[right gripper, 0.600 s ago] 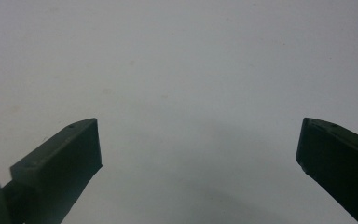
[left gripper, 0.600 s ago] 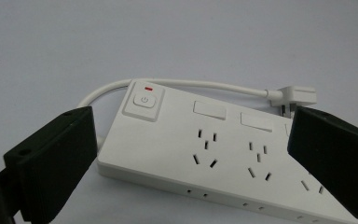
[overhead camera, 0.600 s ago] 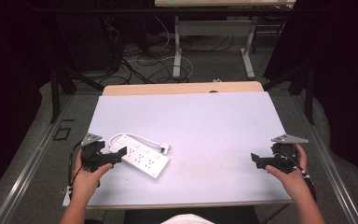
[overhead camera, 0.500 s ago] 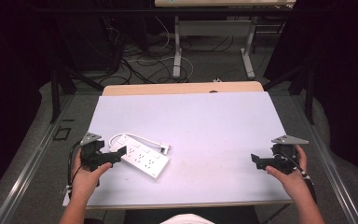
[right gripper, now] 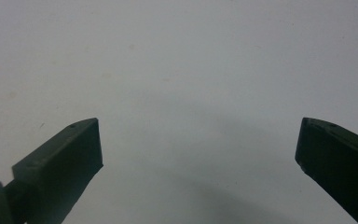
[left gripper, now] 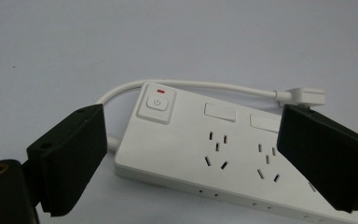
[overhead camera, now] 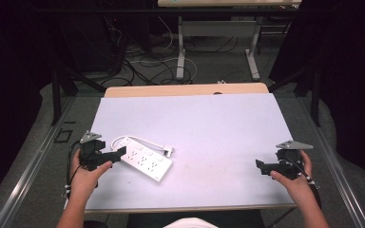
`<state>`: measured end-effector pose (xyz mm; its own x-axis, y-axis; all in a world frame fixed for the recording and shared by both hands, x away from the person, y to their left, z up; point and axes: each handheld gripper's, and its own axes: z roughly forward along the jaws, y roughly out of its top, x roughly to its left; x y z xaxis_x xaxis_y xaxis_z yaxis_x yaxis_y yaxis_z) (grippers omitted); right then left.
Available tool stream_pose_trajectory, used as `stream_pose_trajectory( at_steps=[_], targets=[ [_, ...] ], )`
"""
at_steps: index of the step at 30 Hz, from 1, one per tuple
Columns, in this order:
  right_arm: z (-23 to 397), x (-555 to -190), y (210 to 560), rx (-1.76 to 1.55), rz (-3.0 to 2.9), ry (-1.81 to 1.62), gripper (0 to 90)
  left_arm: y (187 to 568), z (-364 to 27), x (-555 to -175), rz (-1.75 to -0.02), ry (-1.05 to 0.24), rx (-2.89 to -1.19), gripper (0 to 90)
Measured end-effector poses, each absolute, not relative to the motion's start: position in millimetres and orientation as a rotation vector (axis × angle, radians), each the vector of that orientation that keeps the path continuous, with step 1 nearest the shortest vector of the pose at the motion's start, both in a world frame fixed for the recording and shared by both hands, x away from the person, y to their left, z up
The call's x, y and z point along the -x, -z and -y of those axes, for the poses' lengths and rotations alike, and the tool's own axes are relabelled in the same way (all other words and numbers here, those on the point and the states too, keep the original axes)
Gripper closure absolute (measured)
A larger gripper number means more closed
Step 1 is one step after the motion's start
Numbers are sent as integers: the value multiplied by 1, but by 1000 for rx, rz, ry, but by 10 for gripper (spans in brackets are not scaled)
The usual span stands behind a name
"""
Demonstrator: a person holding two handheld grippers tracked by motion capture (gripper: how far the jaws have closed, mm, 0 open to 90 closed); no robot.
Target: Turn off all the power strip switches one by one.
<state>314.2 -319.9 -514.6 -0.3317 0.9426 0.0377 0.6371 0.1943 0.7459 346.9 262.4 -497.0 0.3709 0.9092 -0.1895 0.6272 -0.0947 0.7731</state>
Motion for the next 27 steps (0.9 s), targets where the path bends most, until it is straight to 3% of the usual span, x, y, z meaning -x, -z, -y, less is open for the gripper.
stream_pose_trajectory(
  at_steps=[27],
  targets=[
    [316, -317, 518, -1459, -2061, -945, 3, 472, -258, -375, -1348, -447, -1904, 196]
  ],
)
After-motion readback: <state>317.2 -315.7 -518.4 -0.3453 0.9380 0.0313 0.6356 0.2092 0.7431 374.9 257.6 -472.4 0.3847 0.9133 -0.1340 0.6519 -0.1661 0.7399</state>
